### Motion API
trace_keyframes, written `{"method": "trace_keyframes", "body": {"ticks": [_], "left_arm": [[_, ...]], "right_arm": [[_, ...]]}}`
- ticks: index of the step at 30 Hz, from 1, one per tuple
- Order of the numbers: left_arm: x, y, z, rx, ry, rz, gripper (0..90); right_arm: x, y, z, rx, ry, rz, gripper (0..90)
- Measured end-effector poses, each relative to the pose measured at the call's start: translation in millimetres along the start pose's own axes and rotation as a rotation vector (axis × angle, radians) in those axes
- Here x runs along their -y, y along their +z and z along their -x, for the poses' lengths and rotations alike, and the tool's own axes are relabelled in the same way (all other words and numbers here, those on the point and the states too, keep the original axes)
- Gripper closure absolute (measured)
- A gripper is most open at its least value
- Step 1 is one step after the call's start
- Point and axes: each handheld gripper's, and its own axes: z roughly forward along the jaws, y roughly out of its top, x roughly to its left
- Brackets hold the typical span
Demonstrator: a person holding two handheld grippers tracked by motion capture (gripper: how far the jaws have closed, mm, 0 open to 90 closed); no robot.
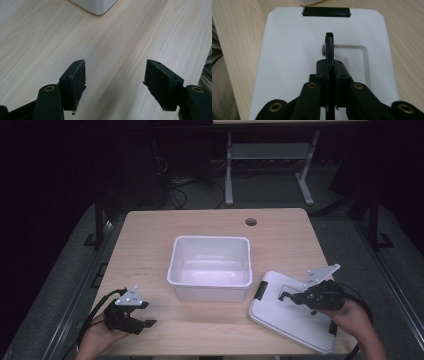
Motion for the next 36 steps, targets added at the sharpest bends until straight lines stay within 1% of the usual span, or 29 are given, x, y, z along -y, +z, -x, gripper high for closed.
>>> {"method": "trace_keyframes", "body": {"ticks": [3, 5, 8, 13, 14, 17, 18, 19, 21, 24, 26, 27, 32, 36], "left_arm": [[0.2, -0.8, 0.3, 0.000, -0.005, 0.011, 33.3], [0.2, -1.9, -0.5, 0.000, -0.001, 0.009, 33.4], [0.3, -2.6, -0.5, 0.003, -0.007, 0.014, 33.4], [1.1, -3.4, -1.1, 0.004, -0.011, 0.020, 33.4], [1.2, -3.6, -1.1, 0.005, -0.013, 0.021, 33.4], [1.4, -3.6, -1.4, 0.007, -0.016, 0.019, 33.4], [2.0, -3.4, -1.4, 0.006, -0.025, 0.025, 33.4], [2.0, -3.4, -1.4, 0.006, -0.025, 0.025, 33.4], [2.0, -3.3, -0.9, 0.008, -0.027, 0.025, 33.4], [1.7, -3.0, -0.6, 0.011, -0.022, 0.019, 33.3], [1.5, -1.7, -0.4, 0.016, -0.018, 0.009, 33.3], [1.5, -1.7, -0.4, 0.016, -0.018, 0.009, 33.3], [2.0, -0.1, 0.4, 0.020, -0.027, 0.011, 33.3], [2.1, -0.2, -0.4, 0.022, -0.026, 0.009, 33.3]], "right_arm": [[-2.4, -4.6, -2.1, -0.001, -0.007, 0.009, 84.4], [-5.1, -7.6, -3.2, 0.000, -0.022, 0.009, 84.4], [-10.7, -13.9, -4.7, 0.013, -0.045, 0.013, 84.4], [-15.1, -20.1, -5.9, 0.016, -0.057, 0.008, 84.4], [-16.6, -23.6, -6.2, 0.021, -0.063, 0.006, 84.4], [-17.6, -27.3, -6.3, 0.023, -0.065, 0.008, 84.4], [-18.8, -31.2, -6.3, 0.030, -0.069, 0.010, 84.4], [-18.8, -31.2, -6.3, 0.030, -0.069, 0.010, 84.4], [-20.9, -37.2, -6.0, 0.033, -0.072, 0.011, 84.4], [-22.8, -41.5, -5.6, 0.036, -0.076, 0.013, 84.4], [-26.3, -48.6, -5.8, 0.039, -0.080, 0.019, 84.4], [-26.3, -48.6, -5.8, 0.039, -0.080, 0.019, 84.4], [-32.8, -61.0, -6.1, 0.043, -0.096, 0.019, 84.4], [-36.6, -72.5, -5.4, 0.050, -0.104, 0.023, 84.4]]}}
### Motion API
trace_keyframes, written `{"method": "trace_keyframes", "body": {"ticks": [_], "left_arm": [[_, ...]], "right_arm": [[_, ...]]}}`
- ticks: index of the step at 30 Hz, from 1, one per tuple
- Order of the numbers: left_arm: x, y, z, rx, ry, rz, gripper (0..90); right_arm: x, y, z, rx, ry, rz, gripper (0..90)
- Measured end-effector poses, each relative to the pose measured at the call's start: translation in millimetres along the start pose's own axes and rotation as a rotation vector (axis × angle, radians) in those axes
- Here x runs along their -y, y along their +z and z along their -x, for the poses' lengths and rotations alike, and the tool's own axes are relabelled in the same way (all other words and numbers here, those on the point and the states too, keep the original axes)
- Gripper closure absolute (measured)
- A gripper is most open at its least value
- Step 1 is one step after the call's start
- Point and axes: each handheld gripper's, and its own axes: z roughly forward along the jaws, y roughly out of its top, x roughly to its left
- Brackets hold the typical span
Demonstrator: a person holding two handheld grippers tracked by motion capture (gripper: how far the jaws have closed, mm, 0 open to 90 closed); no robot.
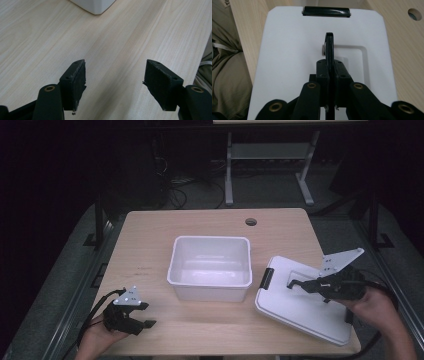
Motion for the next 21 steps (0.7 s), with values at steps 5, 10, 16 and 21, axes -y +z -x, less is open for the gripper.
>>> {"method": "trace_keyframes", "body": {"ticks": [5, 10, 16, 21], "left_arm": [[0.7, 1.2, -0.1, 0.002, -0.006, 0.000, 32.9], [0.7, 1.1, -0.5, 0.005, -0.007, 0.003, 32.8], [1.1, 0.4, -0.9, 0.002, -0.003, -0.001, 32.6], [1.2, 0.1, -0.5, 0.006, -0.004, 0.005, 32.7]], "right_arm": [[-3.9, -8.1, 1.1, 0.000, -0.001, 0.007, 84.4], [-14.5, -17.4, 2.5, 0.002, -0.022, 0.011, 84.4], [-24.2, -24.5, 4.0, 0.004, -0.038, 0.012, 84.4], [-29.6, -28.5, 4.8, 0.005, -0.048, 0.021, 84.4]]}}
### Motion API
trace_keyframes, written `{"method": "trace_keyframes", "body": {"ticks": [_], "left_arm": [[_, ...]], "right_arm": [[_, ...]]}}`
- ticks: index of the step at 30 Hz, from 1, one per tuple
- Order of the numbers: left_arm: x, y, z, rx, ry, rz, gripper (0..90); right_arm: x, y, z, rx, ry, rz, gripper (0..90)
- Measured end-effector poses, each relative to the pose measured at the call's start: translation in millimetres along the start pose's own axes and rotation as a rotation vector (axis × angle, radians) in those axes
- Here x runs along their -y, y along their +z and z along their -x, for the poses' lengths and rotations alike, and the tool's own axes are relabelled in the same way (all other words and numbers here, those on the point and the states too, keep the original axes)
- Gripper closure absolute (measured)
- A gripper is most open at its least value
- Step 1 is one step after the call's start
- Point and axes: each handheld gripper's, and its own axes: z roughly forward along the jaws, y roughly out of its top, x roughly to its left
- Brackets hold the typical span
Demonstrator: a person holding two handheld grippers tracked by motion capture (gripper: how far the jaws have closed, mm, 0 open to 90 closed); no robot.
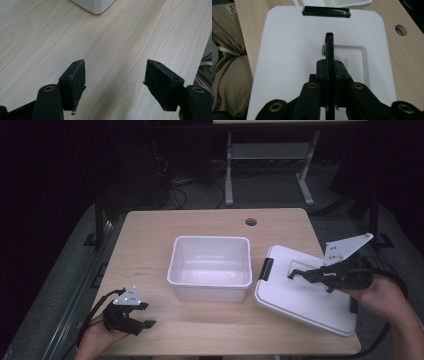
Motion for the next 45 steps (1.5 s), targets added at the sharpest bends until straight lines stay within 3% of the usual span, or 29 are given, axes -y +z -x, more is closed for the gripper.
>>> {"method": "trace_keyframes", "body": {"ticks": [20, 34, 45], "left_arm": [[0.9, -0.4, 0.1, 0.010, 0.005, 0.003, 32.3], [2.1, -5.1, -0.3, 0.005, 0.003, 0.012, 32.3], [4.1, -10.1, -0.9, -0.001, 0.001, 0.027, 32.0]], "right_arm": [[-33.4, 12.6, 2.9, -0.035, -0.043, 0.004, 84.4], [-64.3, 20.4, 4.9, -0.065, -0.084, 0.020, 84.4], [-95.5, 38.4, 8.8, -0.094, -0.126, 0.021, 84.4]]}}
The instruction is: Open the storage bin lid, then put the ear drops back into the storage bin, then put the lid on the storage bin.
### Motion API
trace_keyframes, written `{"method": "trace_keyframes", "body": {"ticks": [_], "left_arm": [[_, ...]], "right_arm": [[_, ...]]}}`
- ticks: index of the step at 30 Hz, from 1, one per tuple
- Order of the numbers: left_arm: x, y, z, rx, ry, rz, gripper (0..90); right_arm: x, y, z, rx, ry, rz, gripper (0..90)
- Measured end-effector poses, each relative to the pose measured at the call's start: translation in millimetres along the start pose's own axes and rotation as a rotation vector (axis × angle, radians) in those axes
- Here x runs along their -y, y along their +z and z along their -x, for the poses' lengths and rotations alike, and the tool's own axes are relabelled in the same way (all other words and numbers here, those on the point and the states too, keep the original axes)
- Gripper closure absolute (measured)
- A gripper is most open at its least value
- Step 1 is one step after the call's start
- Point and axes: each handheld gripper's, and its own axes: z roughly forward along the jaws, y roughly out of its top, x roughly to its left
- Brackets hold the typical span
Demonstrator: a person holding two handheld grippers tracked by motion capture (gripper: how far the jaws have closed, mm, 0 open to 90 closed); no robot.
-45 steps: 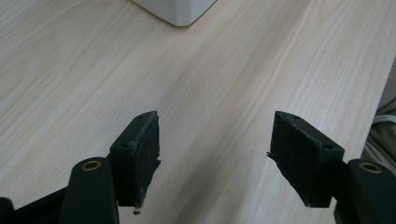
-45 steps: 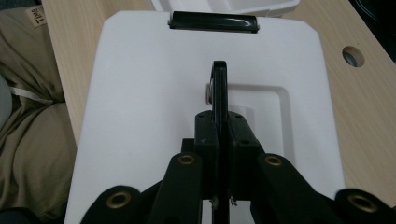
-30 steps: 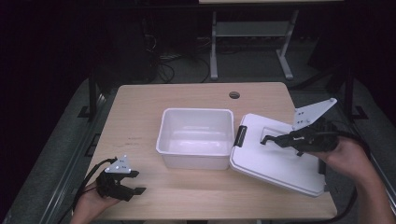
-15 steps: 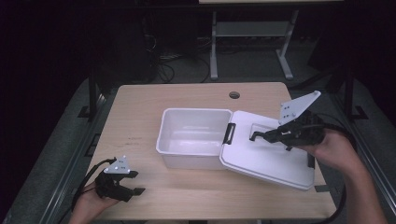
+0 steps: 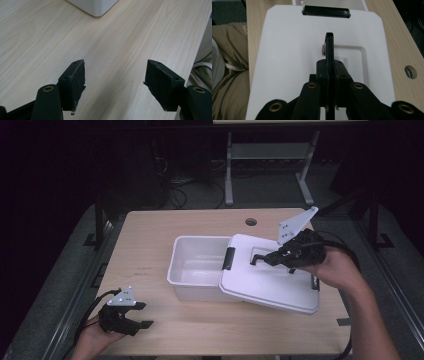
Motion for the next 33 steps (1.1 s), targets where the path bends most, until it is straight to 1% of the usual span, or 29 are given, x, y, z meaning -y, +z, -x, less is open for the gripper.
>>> {"method": "trace_keyframes", "body": {"ticks": [2, 4, 6, 7, 8, 13, 16, 17, 18, 20, 23, 24, 29, 33], "left_arm": [[-0.1, -0.6, 0.0, 0.000, -0.003, 0.000, 31.9], [-0.6, -1.4, 0.3, -0.002, -0.005, 0.012, 31.8], [-1.0, -0.7, 0.9, 0.000, 0.000, 0.010, 31.8], [-1.0, -0.7, 0.9, 0.000, 0.000, 0.010, 31.8], [-1.0, -0.2, 0.2, 0.003, 0.000, 0.005, 31.8], [-0.2, -0.8, 0.1, 0.002, 0.001, 0.011, 31.7], [0.4, -3.7, -0.8, -0.004, -0.004, 0.018, 31.7], [0.4, -3.7, -0.8, -0.004, -0.004, 0.018, 31.7], [0.8, -4.1, -0.5, -0.004, -0.010, 0.026, 31.7], [1.0, -3.9, -0.5, -0.003, -0.010, 0.025, 31.7], [1.9, -2.8, -1.3, -0.001, -0.007, 0.015, 31.7], [1.9, -3.0, -1.5, -0.001, -0.007, 0.015, 31.7], [1.4, -4.6, -0.6, -0.002, -0.006, 0.024, 31.7], [2.0, -4.4, -0.6, -0.002, -0.005, 0.020, 31.7]], "right_arm": [[-2.3, 1.5, 0.5, -0.003, -0.001, 0.000, 84.4], [-7.1, 5.0, 1.8, -0.013, -0.009, 0.007, 84.4], [-15.1, 10.0, 3.2, -0.025, -0.022, -0.001, 84.4], [-15.1, 10.0, 3.2, -0.025, -0.022, -0.001, 84.4], [-19.7, 12.6, 4.8, -0.031, -0.028, 0.001, 84.4], [-28.4, 18.8, 8.1, -0.043, -0.039, 0.000, 84.4], [-36.1, 24.4, 10.7, -0.056, -0.048, 0.007, 84.4], [-36.1, 24.4, 10.7, -0.056, -0.048, 0.007, 84.4], [-39.6, 27.3, 11.8, -0.061, -0.057, 0.008, 84.4], [-41.4, 28.6, 11.9, -0.064, -0.052, 0.006, 84.4], [-46.5, 33.3, 14.1, -0.071, -0.062, 0.010, 84.4], [-49.4, 36.7, 15.5, -0.077, -0.071, 0.009, 84.4], [-55.9, 42.4, 16.5, -0.088, -0.077, 0.008, 84.4], [-65.6, 49.6, 17.7, -0.098, -0.086, 0.000, 84.4]]}}
